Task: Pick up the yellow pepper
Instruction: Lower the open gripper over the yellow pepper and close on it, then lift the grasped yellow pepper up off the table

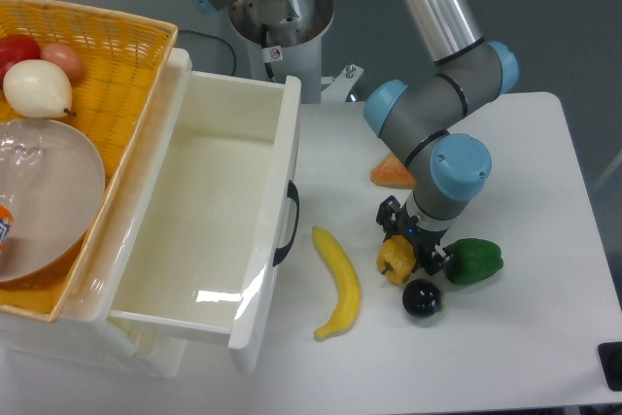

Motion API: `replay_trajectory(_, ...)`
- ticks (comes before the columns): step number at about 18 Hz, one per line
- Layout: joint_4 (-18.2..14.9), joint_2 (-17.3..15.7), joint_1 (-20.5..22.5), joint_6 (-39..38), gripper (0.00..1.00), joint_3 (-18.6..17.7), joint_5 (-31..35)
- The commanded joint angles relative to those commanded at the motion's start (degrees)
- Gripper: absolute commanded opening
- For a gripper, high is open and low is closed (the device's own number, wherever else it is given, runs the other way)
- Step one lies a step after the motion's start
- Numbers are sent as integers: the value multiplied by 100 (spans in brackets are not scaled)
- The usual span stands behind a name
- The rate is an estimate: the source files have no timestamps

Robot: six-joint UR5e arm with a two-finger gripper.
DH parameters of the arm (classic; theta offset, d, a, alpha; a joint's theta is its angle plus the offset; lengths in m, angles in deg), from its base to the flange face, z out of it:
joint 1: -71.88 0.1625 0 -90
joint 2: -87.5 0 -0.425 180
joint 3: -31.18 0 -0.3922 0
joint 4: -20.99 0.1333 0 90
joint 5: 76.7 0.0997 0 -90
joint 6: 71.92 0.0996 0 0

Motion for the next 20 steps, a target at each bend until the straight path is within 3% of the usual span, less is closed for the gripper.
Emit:
replay_trajectory(9,-930,-703,-35,605,10,361,-26)
replay_trajectory(14,-1757,-984,26,1413,10,598,0)
replay_trajectory(20,-2065,-1256,-70,1661,10,449,88)
